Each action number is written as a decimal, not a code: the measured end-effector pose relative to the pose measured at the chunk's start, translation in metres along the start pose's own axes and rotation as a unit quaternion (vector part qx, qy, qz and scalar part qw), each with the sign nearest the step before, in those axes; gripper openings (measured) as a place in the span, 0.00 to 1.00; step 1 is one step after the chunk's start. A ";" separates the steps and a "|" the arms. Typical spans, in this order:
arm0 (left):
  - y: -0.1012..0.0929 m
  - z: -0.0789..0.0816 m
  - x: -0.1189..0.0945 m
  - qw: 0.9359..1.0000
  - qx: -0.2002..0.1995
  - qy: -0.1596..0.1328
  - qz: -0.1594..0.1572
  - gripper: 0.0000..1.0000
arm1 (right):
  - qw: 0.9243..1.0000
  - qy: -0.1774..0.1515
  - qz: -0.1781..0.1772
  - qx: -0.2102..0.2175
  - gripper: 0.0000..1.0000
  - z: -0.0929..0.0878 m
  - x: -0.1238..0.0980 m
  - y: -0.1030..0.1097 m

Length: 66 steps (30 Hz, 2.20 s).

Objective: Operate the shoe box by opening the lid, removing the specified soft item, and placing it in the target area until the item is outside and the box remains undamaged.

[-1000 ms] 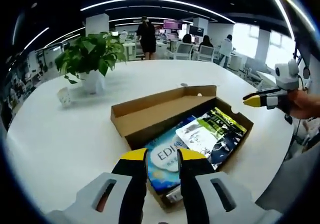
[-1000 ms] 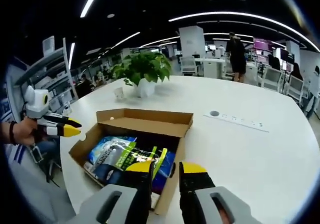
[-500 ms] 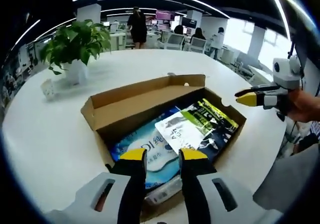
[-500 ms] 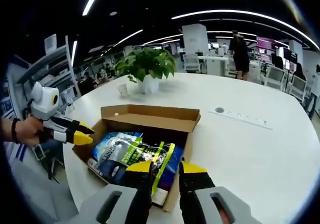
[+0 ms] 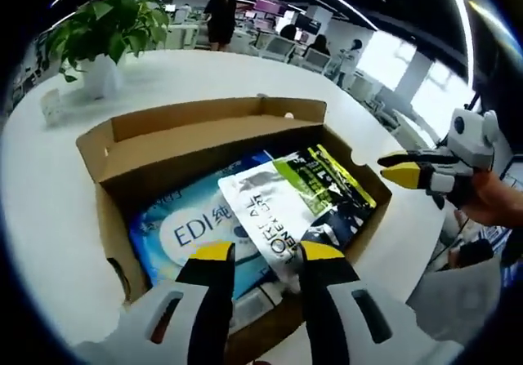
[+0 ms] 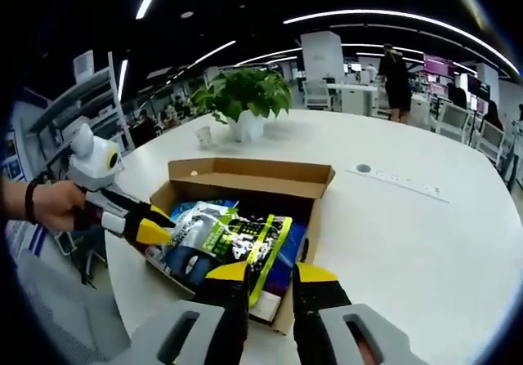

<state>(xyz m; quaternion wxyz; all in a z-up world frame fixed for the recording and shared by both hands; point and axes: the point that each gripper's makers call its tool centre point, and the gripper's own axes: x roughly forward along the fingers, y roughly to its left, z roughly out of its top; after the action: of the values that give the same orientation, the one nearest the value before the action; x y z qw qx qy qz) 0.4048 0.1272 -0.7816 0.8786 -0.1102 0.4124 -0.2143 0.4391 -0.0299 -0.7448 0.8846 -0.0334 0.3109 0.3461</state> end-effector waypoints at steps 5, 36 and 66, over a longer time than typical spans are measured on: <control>0.001 -0.007 0.009 0.999 -0.031 0.014 -0.014 0.26 | 1.000 0.003 0.001 -0.001 0.16 -0.001 0.000 0.002; 0.005 -0.008 0.007 0.999 -0.044 0.000 -0.022 0.02 | 0.998 0.044 0.032 -0.009 0.16 -0.013 0.026 0.022; 0.004 -0.003 0.011 0.993 -0.096 -0.011 -0.067 0.00 | 0.996 0.083 0.020 0.039 0.00 -0.021 0.048 0.015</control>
<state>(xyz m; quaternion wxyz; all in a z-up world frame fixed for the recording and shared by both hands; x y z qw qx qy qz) 0.4093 0.1260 -0.7926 0.8521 -0.2239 0.4126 -0.2312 0.4457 0.0042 -0.7865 0.8493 -0.0214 0.3966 0.3478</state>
